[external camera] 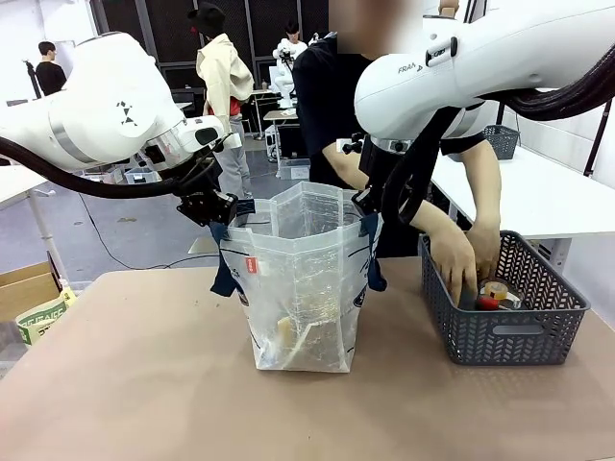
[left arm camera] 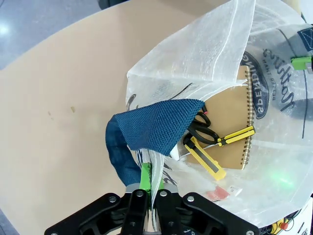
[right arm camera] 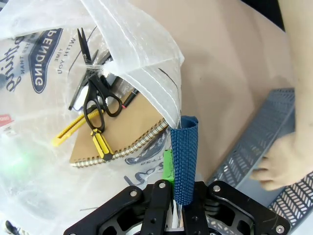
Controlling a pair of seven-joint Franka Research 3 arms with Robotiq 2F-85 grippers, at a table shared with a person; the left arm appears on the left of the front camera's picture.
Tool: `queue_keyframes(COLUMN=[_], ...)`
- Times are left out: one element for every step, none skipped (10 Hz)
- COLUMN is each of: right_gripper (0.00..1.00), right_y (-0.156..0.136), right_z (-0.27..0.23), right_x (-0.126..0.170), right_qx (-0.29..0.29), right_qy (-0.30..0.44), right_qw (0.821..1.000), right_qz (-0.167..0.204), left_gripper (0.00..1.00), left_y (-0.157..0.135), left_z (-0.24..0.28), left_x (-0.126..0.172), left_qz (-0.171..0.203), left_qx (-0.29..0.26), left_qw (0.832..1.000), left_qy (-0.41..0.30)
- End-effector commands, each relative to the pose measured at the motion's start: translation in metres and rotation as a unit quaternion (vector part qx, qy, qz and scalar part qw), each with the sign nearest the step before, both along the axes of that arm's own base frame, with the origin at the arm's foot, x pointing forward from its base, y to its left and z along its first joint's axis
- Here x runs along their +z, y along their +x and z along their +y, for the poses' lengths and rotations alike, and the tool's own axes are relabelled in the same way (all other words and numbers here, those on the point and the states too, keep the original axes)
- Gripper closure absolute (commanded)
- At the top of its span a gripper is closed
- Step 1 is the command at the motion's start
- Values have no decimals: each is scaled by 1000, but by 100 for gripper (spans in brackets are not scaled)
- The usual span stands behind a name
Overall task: Transfer purchased items from the store into the shopping bag.
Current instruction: Move the Reusable shopping bag to the right side of the table.
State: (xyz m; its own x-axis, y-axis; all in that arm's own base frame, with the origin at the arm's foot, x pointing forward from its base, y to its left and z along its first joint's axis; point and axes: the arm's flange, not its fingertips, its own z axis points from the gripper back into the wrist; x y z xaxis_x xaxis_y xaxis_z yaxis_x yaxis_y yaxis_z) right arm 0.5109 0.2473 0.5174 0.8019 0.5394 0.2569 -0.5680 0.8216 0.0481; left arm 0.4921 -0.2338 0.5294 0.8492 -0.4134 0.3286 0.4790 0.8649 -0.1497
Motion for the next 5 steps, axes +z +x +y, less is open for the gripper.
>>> queue_keyframes(right_gripper=[100,100,100,100,100], right_y=[0,0,0,0,0], right_z=[0,0,0,0,0], right_x=[0,0,0,0,0], right_qx=[0,0,0,0,0], right_qy=[0,0,0,0,0], right_qw=[1000,1000,1000,1000,1000], right_qz=[-1,-1,-1,-1,-1], left_gripper=[100,100,100,100,100], left_y=[0,0,0,0,0], left_z=[0,0,0,0,0], left_x=[0,0,0,0,0], left_qz=[-2,-2,-2,-2,-2], left_qx=[-1,-1,-1,-1,-1], left_qw=[1000,1000,1000,1000,1000], left_qy=[2,2,2,2,2])
